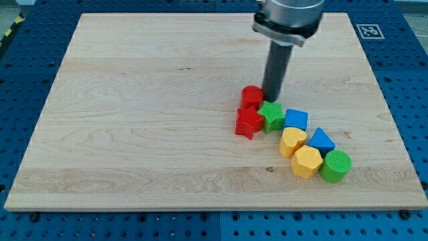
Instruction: Move the red circle to the left of the yellow heart
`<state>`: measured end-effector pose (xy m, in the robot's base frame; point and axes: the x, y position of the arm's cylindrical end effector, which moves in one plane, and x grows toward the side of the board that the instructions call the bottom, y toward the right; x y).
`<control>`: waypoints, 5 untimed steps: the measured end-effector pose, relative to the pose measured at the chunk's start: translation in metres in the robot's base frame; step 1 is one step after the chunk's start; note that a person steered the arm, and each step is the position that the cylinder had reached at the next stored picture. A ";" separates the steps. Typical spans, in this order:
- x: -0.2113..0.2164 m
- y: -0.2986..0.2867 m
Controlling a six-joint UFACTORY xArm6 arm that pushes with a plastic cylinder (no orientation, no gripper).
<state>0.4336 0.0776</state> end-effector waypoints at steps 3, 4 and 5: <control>0.002 -0.038; 0.002 -0.051; 0.000 -0.077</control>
<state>0.4334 0.0002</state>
